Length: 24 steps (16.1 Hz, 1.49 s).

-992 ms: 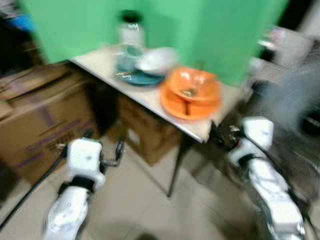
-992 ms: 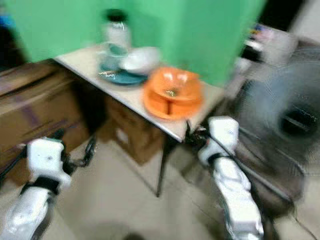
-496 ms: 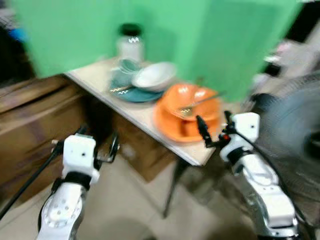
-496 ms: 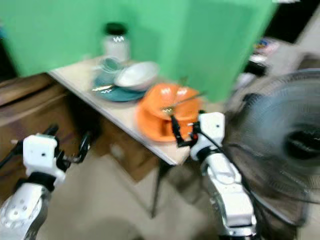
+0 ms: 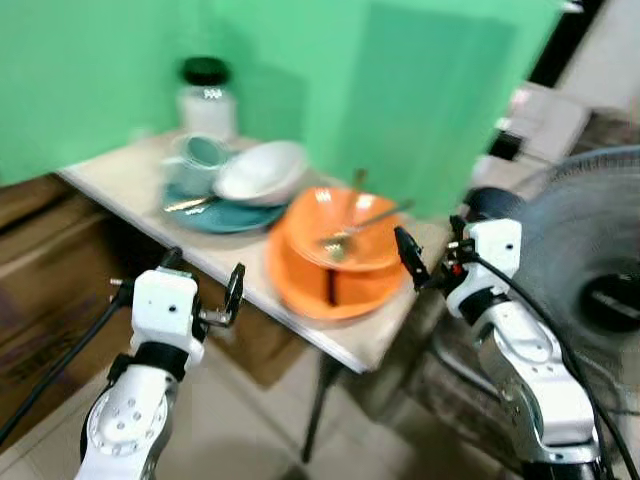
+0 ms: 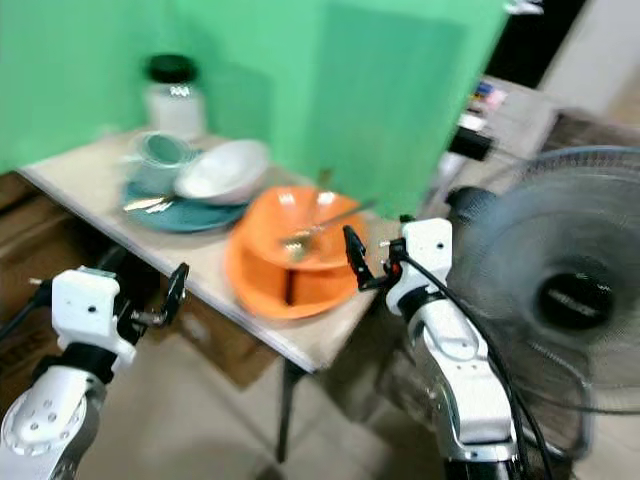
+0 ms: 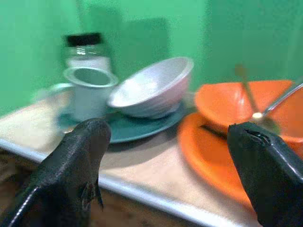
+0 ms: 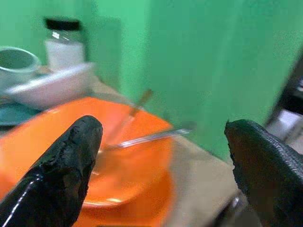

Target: Setting the table

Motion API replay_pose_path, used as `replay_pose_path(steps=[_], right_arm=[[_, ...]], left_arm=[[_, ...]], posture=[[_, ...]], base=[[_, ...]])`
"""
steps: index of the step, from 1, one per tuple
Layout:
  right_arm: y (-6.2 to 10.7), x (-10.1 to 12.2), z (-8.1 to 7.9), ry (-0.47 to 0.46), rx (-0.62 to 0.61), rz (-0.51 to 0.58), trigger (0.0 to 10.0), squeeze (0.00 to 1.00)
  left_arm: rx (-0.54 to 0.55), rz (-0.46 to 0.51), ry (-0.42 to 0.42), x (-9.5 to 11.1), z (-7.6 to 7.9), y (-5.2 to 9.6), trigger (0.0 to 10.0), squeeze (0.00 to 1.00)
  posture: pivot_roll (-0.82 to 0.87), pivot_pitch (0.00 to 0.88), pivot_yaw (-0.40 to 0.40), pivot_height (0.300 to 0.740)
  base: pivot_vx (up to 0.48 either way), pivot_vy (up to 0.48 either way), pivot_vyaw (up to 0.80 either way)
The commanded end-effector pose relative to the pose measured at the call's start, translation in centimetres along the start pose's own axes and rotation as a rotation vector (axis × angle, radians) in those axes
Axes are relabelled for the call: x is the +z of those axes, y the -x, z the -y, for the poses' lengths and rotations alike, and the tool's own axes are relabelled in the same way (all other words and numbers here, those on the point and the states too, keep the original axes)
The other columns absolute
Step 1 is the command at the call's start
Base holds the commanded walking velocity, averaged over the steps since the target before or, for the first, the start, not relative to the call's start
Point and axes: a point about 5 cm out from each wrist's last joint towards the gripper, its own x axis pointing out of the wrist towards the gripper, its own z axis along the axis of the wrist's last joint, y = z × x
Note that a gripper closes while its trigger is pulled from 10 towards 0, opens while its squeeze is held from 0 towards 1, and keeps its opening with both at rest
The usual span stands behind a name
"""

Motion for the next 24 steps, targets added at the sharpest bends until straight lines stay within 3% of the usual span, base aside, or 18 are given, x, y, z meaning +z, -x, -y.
replay_pose_path(steps=[1, 7, 12, 17, 19, 22, 23, 24], right_arm=[[-0.3, 0.3, 0.0, -0.001, 0.016, 0.01, 10.0, 0.0], [-0.5, 0.1, -0.5, 0.035, 0.059, 0.002, 10.0, 0.0], [-0.6, 0.5, 0.2, 0.06, 0.085, 0.004, 10.0, 0.0], [-2.2, 2.3, 0.5, 0.242, 0.391, -0.023, 10.0, 0.0], [-2.9, 3.5, 1.0, 0.396, 0.593, -0.091, 10.0, 0.0], [-3.1, 4.3, 2.2, 0.562, 0.747, -0.184, 10.0, 0.0], [-3.2, 4.6, 2.8, 0.644, 0.83, -0.265, 10.0, 0.0], [-3.3, 4.6, 2.8, 0.665, 0.846, -0.287, 10.0, 0.0]], left_arm=[[-0.008, 0.006, -0.007, 0.3, 0.2, 0.1, 10.0, 0.0], [-0.007, 0.001, -0.013, 0.2, 0.2, 0.2, 10.0, 0.0], [-0.046, 0.007, 0.0, 0.3, 0.7, 0.2, 10.0, 0.0], [-0.258, -0.032, -0.037, 0.2, 1.4, 0.5, 10.0, 0.0], [-0.353, -0.049, -0.021, 0.5, 1.4, 0.6, 10.0, 0.0], [-0.492, -0.086, -0.025, 0.7, 1.9, 1.1, 10.0, 0.0], [-0.581, -0.125, -0.026, 0.6, 2.2, 1.4, 10.0, 0.0], [-0.599, -0.135, -0.026, 0.6, 2.2, 1.5, 10.0, 0.0]], posture=[[0.14, 0.0, -0.083, 0.74], [0.15, 0.0, -0.084, 0.74], [0.14, 0.0, -0.082, 0.74], [0.13, 0.0, -0.071, 0.74], [0.13, 0.0, -0.068, 0.74], [0.12, 0.0, -0.069, 0.74], [0.12, 0.0, -0.068, 0.74], [0.12, 0.0, -0.068, 0.74]], base=[[0.379, 0.0, 0.0], [0.374, 0.0, 0.0], [0.278, 0.0, 0.0], [0.0, 0.0, 0.0], [0.0, 0.0, 0.0], [0.0, 0.0, 0.0], [0.0, 0.0, 0.0], [0.0, 0.0, 0.0]])
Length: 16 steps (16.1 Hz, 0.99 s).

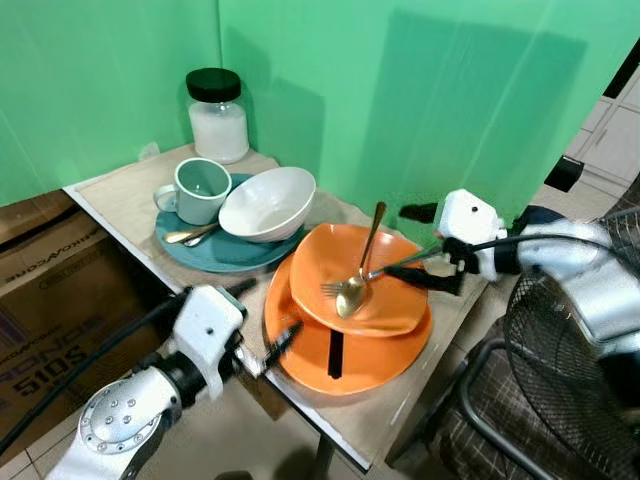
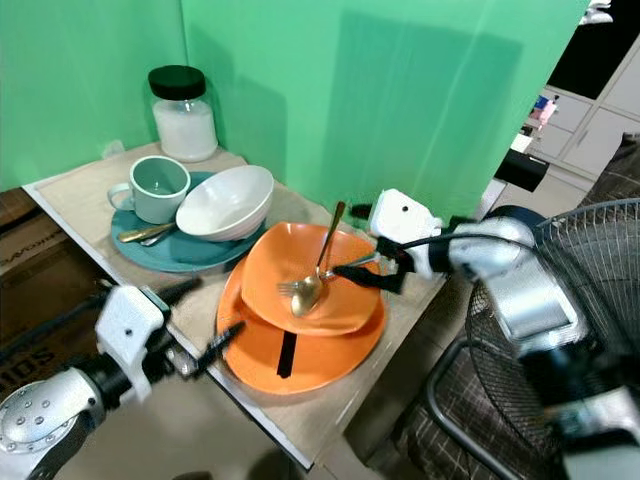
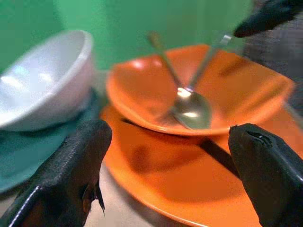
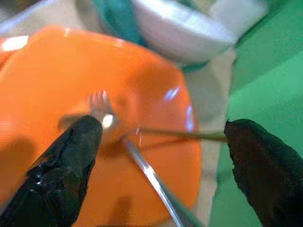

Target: Setting the table

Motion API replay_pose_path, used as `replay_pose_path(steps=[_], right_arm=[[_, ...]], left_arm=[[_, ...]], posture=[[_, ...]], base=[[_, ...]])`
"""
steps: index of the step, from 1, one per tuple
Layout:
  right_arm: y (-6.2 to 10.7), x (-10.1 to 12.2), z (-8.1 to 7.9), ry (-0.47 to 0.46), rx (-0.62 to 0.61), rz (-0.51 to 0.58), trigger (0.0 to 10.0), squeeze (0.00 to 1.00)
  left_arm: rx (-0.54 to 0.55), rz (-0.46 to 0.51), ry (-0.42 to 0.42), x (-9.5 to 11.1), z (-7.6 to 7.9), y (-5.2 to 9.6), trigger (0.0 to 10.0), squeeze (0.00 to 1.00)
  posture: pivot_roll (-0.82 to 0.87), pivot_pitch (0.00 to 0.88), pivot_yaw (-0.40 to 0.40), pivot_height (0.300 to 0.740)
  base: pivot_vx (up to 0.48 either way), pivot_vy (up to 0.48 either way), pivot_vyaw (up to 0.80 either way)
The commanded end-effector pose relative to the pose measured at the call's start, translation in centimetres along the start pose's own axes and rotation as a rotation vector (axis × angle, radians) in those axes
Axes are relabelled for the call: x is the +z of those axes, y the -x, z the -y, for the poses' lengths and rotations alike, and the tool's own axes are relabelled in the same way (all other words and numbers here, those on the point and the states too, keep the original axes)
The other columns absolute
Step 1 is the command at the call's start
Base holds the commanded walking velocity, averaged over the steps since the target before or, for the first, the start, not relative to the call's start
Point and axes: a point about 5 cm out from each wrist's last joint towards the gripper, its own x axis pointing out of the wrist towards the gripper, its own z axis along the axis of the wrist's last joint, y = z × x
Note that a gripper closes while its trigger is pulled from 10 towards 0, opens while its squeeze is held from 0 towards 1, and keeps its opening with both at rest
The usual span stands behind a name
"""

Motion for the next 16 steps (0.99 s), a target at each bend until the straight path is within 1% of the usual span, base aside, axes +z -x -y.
replay_pose_path(steps=[1, 2, 4, 5, 7, 9, 11, 12, 13, 14, 15, 16], right_arm=[[-0.5, -0.2, -0.1, 0.023, 0.066, -0.048, 10.0, 0.0], [-1.4, -0.6, -0.5, 0.029, 0.129, -0.109, 10.0, 0.0], [-2.1, -1.1, -0.8, 0.034, 0.187, -0.167, 10.0, 0.0], [-2.5, -1.2, -0.6, 0.037, 0.197, -0.192, 10.0, 0.0], [-3.0, -1.1, 0.1, 0.039, 0.176, -0.232, 10.0, 0.0], [-3.6, -0.8, 0.5, 0.028, 0.146, -0.234, 10.0, 0.0], [-3.9, -0.8, 0.7, 0.03, 0.144, -0.242, 10.0, 0.0], [-4.2, -0.8, 0.7, 0.047, 0.157, -0.256, 8.0, 0.0], [-4.4, -0.7, 0.7, 0.05, 0.16, -0.256, 7.6, 0.0], [-4.8, -0.5, 0.6, 0.062, 0.164, -0.256, 7.7, 0.0], [-5.1, -0.6, 0.5, 0.073, 0.167, -0.265, 6.7, 0.0], [-5.2, -0.6, 0.5, 0.076, 0.17, -0.27, 4.4, 0.0]], left_arm=[[-0.051, -0.007, -0.002, 0.3, 0.5, 0.0, 10.0, 0.0], [-0.074, -0.029, -0.014, 0.2, 0.5, 0.1, 10.0, 0.0], [-0.085, -0.036, -0.017, 0.3, 0.5, 0.1, 10.0, 0.0], [-0.095, -0.042, -0.016, 0.4, 0.4, 0.2, 10.0, 0.0], [-0.122, -0.064, -0.009, 0.2, 0.7, 0.3, 10.0, 0.0], [-0.14, -0.077, 0.001, 0.0, 1.0, 0.4, 10.0, 0.0], [-0.148, -0.087, 0.005, -0.1, 1.1, 0.5, 10.0, 0.0], [-0.156, -0.099, 0.006, -0.2, 1.1, 0.6, 10.0, 0.0], [-0.155, -0.1, 0.006, -0.2, 1.1, 0.6, 10.0, 0.0], [-0.145, -0.103, 0.0, -0.2, 1.0, 0.5, 10.0, 0.0], [-0.139, -0.102, -0.004, -0.2, 1.0, 0.5, 10.0, 0.0], [-0.138, -0.101, -0.003, -0.2, 1.0, 0.5, 10.0, 0.0]], posture=[[0.12, 0.0, -0.067, 0.74], [0.12, 0.0, -0.065, 0.74], [0.13, 0.0, -0.066, 0.74], [0.13, 0.0, -0.066, 0.74], [0.12, 0.0, -0.069, 0.74], [0.12, 0.0, -0.07, 0.74], [0.12, 0.0, -0.069, 0.74], [0.12, 0.0, -0.071, 0.74], [0.12, 0.0, -0.072, 0.74], [0.12, 0.0, -0.077, 0.74], [0.12, 0.0, -0.078, 0.74], [0.13, 0.0, -0.079, 0.74]], base=[[0.0, 0.0, 0.0], [0.0, 0.0, 0.0], [0.0, 0.0, 0.0], [0.0, 0.0, 0.0], [0.0, 0.0, 0.0], [0.0, 0.0, 0.0], [0.0, 0.0, 0.0], [0.0, 0.0, 0.0], [0.0, 0.0, 0.0], [0.0, 0.0, 0.0], [0.0, 0.0, 0.0], [0.0, 0.0, 0.0]])
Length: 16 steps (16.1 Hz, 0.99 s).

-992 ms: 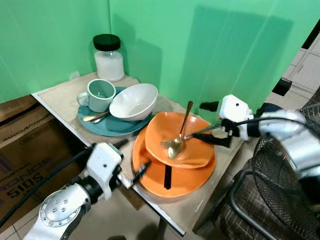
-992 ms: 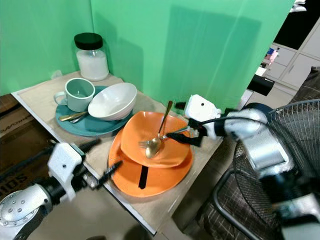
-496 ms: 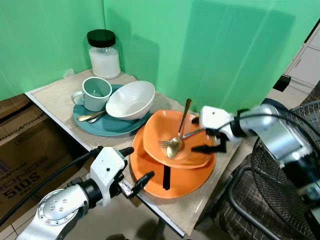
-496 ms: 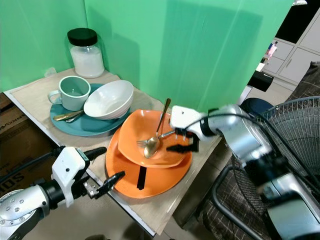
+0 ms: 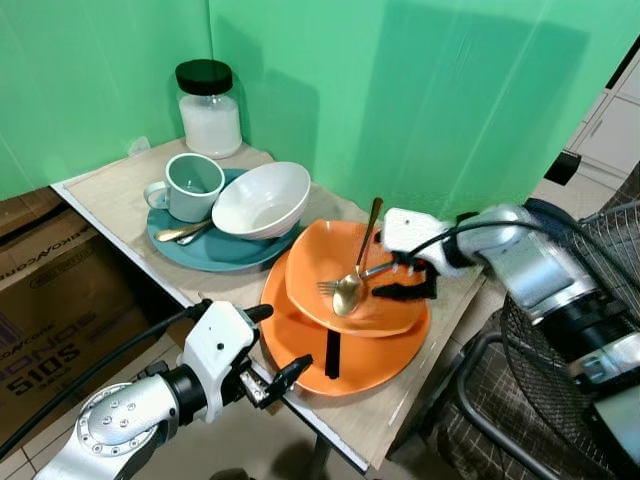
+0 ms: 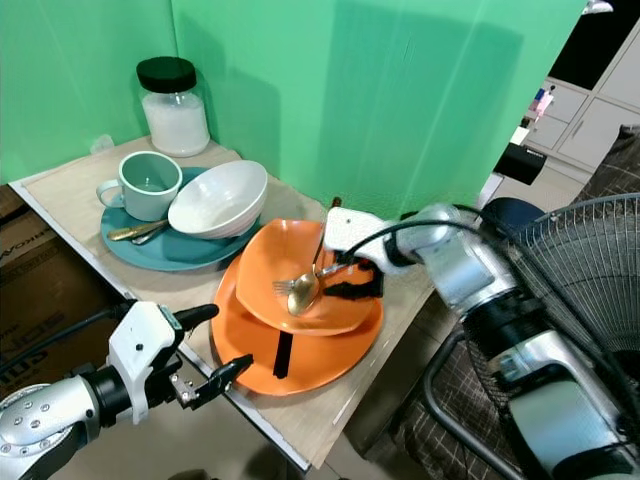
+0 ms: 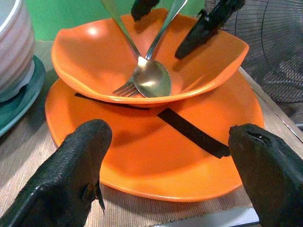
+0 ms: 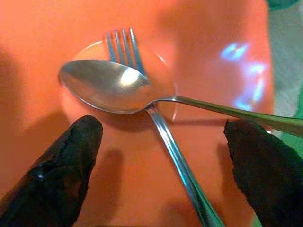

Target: Setting the table

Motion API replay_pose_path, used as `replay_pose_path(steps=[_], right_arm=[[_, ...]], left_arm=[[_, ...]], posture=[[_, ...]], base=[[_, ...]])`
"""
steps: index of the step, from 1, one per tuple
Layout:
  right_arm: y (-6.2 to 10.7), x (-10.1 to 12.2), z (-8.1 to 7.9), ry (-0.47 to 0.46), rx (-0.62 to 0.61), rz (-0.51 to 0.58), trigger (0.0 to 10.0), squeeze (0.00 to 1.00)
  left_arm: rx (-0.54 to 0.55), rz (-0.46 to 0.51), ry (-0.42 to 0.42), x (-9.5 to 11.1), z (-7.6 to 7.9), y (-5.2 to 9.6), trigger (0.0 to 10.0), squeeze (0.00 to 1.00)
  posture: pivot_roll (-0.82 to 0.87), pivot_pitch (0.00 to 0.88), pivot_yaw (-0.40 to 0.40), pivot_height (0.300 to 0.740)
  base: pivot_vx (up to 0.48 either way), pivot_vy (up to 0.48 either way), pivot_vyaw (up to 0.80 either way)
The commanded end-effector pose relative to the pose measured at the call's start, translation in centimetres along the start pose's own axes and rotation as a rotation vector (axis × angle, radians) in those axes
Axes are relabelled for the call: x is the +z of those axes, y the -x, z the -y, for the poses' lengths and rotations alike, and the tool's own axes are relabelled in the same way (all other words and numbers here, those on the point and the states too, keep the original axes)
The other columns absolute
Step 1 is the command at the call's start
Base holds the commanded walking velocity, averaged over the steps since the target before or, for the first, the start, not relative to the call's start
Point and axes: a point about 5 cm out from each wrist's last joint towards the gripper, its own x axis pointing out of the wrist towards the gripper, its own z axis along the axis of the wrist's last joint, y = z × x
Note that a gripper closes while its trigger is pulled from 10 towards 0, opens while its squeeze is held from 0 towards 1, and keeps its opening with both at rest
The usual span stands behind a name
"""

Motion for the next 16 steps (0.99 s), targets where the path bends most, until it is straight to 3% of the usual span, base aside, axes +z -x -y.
replay_pose_path(steps=[1, 2, 4, 16], right_arm=[[0.28, 0.14, 0.45, 0.025, -0.013, -0.017, 3.3, 0.0], [0.2, 0.1, 0.46, 0.029, -0.007, -0.023, 1.9, 0.0], [0.04, -0.08, 0.41, 0.038, -0.006, -0.039, 0.3, 0.0], [-0.52, -0.34, -0.16, 0.081, 0.019, -0.069, 0.0, 0.0]], left_arm=[[-0.008, -0.003, -0.01, 0.18, 0.18, 0.0, 10.0, 0.0], [-0.007, -0.004, -0.01, 0.17, 0.18, -0.01, 10.0, 0.0], [-0.006, -0.005, -0.011, 0.17, 0.18, -0.07, 10.0, 0.0], [-0.004, -0.005, -0.019, 0.06, 0.26, -0.33, 10.0, 0.0]], posture=[[0.13, 0.0, -0.081, 0.74], [0.13, 0.0, -0.08, 0.74], [0.12, 0.0, -0.081, 0.74], [0.12, 0.0, -0.087, 0.74]], base=[[0.0, 0.0, 0.0], [0.0, 0.0, 0.0], [0.0, 0.0, 0.0], [0.0, 0.0, 0.0]])
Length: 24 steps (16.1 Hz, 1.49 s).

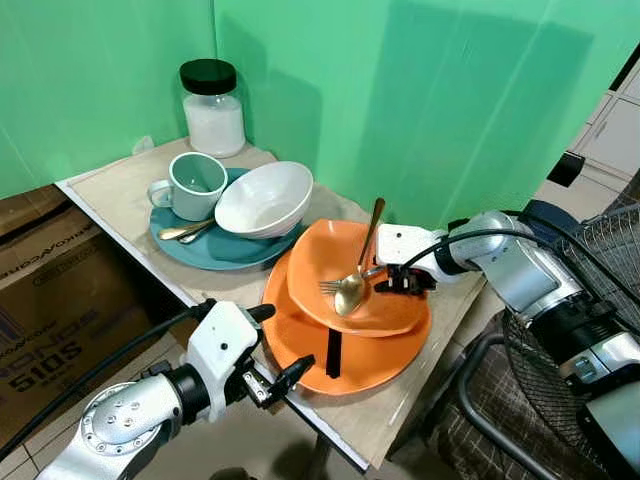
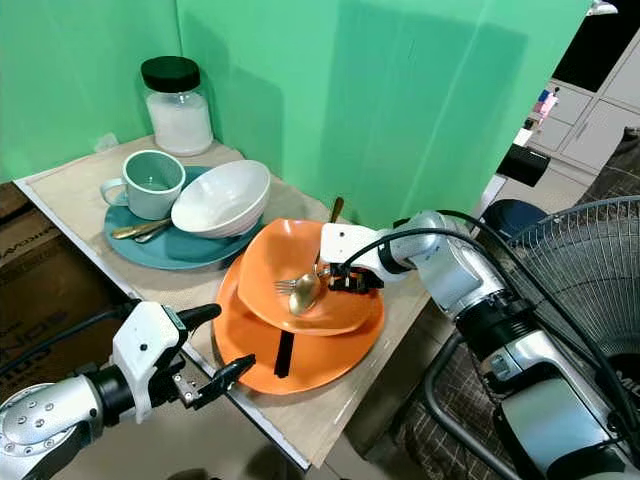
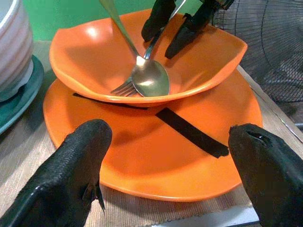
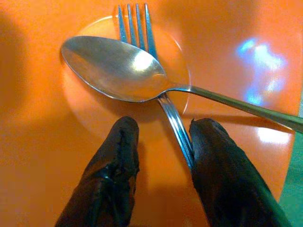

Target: Setting the table

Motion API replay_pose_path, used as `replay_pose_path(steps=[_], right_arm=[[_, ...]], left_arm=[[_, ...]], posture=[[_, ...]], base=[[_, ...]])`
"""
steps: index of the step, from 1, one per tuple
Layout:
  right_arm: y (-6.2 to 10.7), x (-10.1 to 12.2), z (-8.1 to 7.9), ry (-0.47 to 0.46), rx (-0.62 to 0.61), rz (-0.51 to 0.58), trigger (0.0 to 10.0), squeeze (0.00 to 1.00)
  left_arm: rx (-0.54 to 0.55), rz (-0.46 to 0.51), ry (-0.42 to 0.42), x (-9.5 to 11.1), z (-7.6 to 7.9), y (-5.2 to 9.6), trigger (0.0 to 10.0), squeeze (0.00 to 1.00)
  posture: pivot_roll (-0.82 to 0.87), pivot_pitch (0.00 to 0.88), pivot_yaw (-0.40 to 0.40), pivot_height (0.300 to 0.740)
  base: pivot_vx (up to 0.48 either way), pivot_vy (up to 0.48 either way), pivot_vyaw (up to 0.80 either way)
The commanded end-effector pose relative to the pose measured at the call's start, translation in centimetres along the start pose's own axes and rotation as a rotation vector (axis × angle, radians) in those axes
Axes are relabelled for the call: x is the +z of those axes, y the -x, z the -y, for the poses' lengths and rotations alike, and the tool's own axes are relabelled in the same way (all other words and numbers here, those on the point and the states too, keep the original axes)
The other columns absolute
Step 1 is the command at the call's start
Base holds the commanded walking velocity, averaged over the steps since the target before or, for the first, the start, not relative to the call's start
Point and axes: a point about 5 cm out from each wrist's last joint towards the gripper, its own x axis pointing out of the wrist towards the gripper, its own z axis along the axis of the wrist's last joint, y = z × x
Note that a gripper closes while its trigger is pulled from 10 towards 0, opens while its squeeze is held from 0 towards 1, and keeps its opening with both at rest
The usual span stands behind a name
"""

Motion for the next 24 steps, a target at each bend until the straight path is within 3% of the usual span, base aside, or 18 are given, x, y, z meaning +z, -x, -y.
replay_pose_path(steps=[1, 11, 13, 14, 15, 16, 17, 18, 24], right_arm=[[0.2, 0.0, 0.1, 0.012, 0.001, -0.01, 0.0, 0.0], [0.1, 0.1, 0.1, 0.035, 0.006, -0.019, 0.0, 0.0], [0.3, 0.2, 0.1, 0.051, 0.013, -0.012, 3.3, 0.0], [0.5, 0.4, 0.1, 0.052, 0.018, 0.001, 10.0, 0.0], [0.7, 0.6, 0.2, 0.042, 0.021, 0.021, 10.0, 0.0], [0.8, 0.7, 0.2, 0.046, 0.022, 0.028, 10.0, 0.39], [1.0, 0.8, 0.3, 0.05, 0.014, 0.038, 10.0, 0.54], [1.1, 0.8, 0.2, 0.069, 0.032, 0.035, 10.0, 0.99], [1.4, 0.9, 0.1, 0.055, 0.072, 0.046, 10.0, 1.0]], left_arm=[[0.001, -0.002, -0.013, 0.0, 0.1, -0.1, 10.0, 0.0], [0.005, -0.006, -0.028, -0.2, 0.1, -0.1, 10.0, 0.0], [0.004, -0.006, -0.032, -0.1, 0.1, -0.1, 10.0, 0.0], [0.005, -0.005, -0.035, -0.1, 0.0, -0.1, 10.0, 0.0], [0.007, -0.003, -0.039, -0.1, -0.1, -0.1, 10.0, 0.0], [0.007, -0.003, -0.04, -0.1, -0.1, -0.1, 10.0, 0.0], [0.006, -0.004, -0.043, -0.1, -0.1, -0.2, 10.0, 0.0], [0.005, -0.003, -0.044, -0.1, -0.1, -0.2, 10.0, 0.0], [0.004, 0.004, -0.043, -0.1, 0.0, -0.5, 10.0, 0.0]], posture=[[0.12, 0.0, -0.087, 0.74], [0.13, 0.0, -0.097, 0.74], [0.13, 0.0, -0.098, 0.74], [0.13, 0.0, -0.098, 0.74], [0.13, 0.0, -0.097, 0.74], [0.12, 0.0, -0.097, 0.74], [0.12, 0.0, -0.097, 0.74], [0.12, 0.0, -0.096, 0.74], [0.11, 0.0, -0.105, 0.74]], base=[[0.0, 0.0, 0.0], [0.0, 0.0, 0.0], [0.0, 0.0, 0.0], [0.0, 0.0, 0.0], [0.0, 0.0, 0.0], [0.0, 0.0, 0.0], [0.0, 0.0, 0.0], [0.0, 0.0, 0.0], [0.0, 0.0, 0.0]])
